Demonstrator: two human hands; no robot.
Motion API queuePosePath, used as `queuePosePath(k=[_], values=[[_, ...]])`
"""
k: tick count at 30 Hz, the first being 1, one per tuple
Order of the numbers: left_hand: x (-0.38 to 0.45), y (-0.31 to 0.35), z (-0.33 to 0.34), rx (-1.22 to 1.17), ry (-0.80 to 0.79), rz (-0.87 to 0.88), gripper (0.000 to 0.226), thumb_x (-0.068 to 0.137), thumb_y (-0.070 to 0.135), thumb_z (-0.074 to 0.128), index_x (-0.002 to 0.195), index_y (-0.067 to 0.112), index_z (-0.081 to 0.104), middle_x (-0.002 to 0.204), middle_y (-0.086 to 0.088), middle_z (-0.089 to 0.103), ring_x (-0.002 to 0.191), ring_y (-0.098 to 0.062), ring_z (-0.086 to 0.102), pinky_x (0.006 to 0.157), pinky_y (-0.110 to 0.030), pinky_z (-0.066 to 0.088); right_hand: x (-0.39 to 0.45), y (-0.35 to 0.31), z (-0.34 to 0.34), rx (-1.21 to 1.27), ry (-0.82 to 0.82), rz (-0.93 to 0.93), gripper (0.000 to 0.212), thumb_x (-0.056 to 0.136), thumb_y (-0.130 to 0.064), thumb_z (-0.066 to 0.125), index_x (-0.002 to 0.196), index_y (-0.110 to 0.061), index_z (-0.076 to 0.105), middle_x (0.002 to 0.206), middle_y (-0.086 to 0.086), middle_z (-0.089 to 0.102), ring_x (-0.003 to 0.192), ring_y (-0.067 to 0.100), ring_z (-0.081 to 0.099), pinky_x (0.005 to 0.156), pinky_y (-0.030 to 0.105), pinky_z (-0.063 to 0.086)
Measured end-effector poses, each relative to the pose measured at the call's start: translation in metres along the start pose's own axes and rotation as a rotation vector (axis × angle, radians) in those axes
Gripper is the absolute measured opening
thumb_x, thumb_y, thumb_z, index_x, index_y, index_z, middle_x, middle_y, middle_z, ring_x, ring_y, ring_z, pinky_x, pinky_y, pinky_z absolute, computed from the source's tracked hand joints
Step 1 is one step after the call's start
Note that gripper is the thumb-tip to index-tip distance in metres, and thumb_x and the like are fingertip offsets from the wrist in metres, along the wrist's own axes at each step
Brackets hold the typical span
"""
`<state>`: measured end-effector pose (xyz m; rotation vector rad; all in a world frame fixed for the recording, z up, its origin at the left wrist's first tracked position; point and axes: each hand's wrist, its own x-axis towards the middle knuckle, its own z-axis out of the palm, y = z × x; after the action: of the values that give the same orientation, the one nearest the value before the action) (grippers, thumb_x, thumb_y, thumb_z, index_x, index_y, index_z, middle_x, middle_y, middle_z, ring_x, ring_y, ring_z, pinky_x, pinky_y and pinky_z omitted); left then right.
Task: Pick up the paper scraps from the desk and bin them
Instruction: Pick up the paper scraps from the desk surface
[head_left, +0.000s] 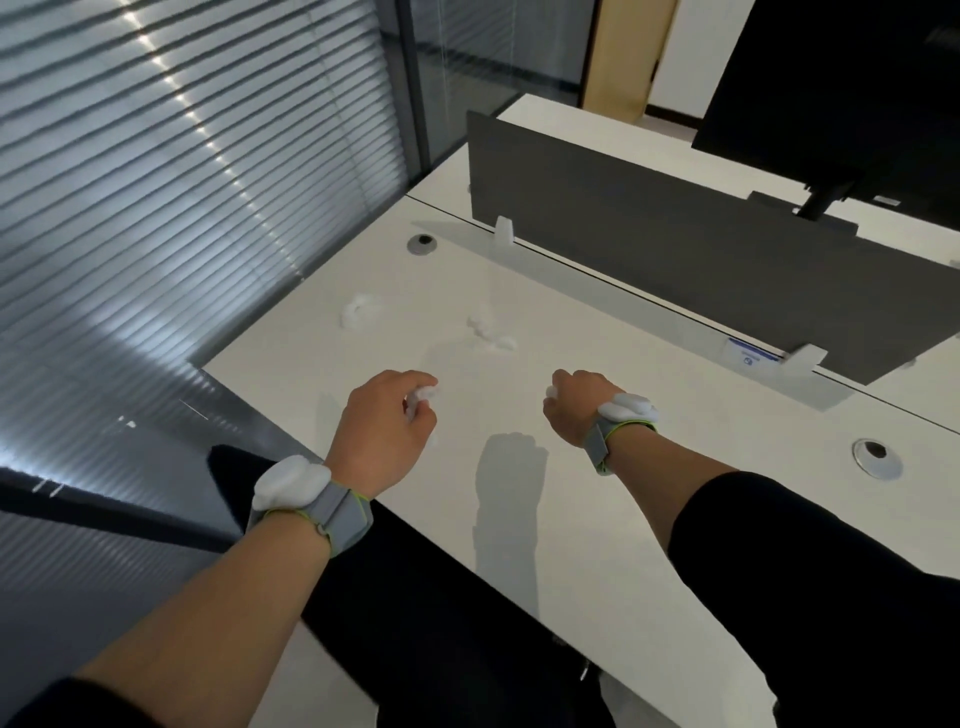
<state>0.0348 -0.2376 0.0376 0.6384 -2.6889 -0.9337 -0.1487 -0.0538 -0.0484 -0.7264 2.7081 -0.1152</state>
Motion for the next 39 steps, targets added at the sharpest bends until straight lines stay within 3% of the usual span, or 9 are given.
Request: queuePosePath(k=[7, 15, 19, 23, 27, 33, 39], values=[[0.005, -0.041, -0.059, -0.006, -0.039, 0.031, 0.021, 0.088, 0.014, 0.055, 0.101, 0.019, 0.070, 0.091, -0.003, 0.070, 0.077, -0.021, 0.062, 0.074, -0.026, 0.044, -0.021, -0.075, -0.001, 0.000, 0.011, 0.054, 0.032, 0.094, -0.033, 0.030, 0.110, -0.015, 0.052, 0.105, 0.009, 0.059, 0.082, 0.026, 0.047, 0.071, 0.034, 0.040], [0.010, -0.075, -0.106, -0.086, -0.056, 0.007, 0.023, 0.092, 0.013, 0.049, 0.104, 0.017, 0.068, 0.085, 0.003, 0.066, 0.083, -0.020, 0.061, 0.074, -0.024, 0.040, -0.044, -0.126, -0.009, -0.049, -0.005, 0.061, 0.016, 0.092, -0.031, 0.028, 0.086, -0.021, 0.040, 0.093, 0.005, 0.055, 0.080, 0.027, 0.050, 0.080, 0.040, 0.051], [0.012, -0.092, -0.123, -0.118, -0.046, -0.020, 0.025, 0.093, 0.014, 0.046, 0.105, 0.019, 0.066, 0.096, -0.003, 0.070, 0.087, -0.024, 0.063, 0.075, -0.026, 0.041, -0.043, -0.146, -0.011, -0.073, -0.038, 0.084, 0.018, 0.089, -0.029, 0.034, 0.087, -0.019, 0.049, 0.100, 0.009, 0.061, 0.086, 0.030, 0.058, 0.081, 0.040, 0.053], [0.014, -0.110, -0.138, -0.130, -0.030, -0.032, 0.026, 0.093, 0.010, 0.044, 0.106, 0.017, 0.066, 0.103, -0.004, 0.070, 0.091, -0.026, 0.062, 0.079, -0.026, 0.042, -0.038, -0.163, -0.007, -0.065, -0.026, 0.100, 0.032, 0.088, -0.036, 0.036, 0.103, -0.016, 0.057, 0.111, 0.008, 0.057, 0.095, 0.030, 0.060, 0.086, 0.042, 0.052], [0.014, -0.120, -0.143, -0.115, -0.051, -0.019, 0.026, 0.094, 0.009, 0.043, 0.109, 0.016, 0.064, 0.109, -0.004, 0.069, 0.097, -0.025, 0.061, 0.082, -0.026, 0.042, -0.035, -0.171, -0.006, -0.095, -0.020, 0.115, 0.029, 0.086, -0.036, 0.038, 0.097, -0.016, 0.057, 0.110, 0.010, 0.057, 0.094, 0.033, 0.061, 0.085, 0.042, 0.052], [0.016, -0.138, -0.160, -0.102, -0.052, 0.007, 0.027, 0.094, 0.009, 0.044, 0.107, 0.018, 0.065, 0.107, -0.004, 0.068, 0.094, -0.021, 0.059, 0.080, -0.025, 0.040, -0.025, -0.189, -0.009, -0.164, -0.057, 0.102, 0.007, 0.086, -0.021, 0.042, 0.084, -0.019, 0.048, 0.107, 0.010, 0.059, 0.083, 0.029, 0.058, 0.078, 0.036, 0.051], [0.020, -0.157, -0.180, -0.086, -0.033, 0.014, 0.028, 0.094, 0.009, 0.043, 0.106, 0.019, 0.066, 0.109, -0.002, 0.068, 0.098, -0.023, 0.061, 0.082, -0.026, 0.042, -0.014, -0.205, -0.018, -0.171, -0.044, 0.097, 0.026, 0.083, -0.010, 0.040, 0.100, -0.015, 0.061, 0.106, 0.009, 0.060, 0.086, 0.030, 0.062, 0.077, 0.034, 0.052]])
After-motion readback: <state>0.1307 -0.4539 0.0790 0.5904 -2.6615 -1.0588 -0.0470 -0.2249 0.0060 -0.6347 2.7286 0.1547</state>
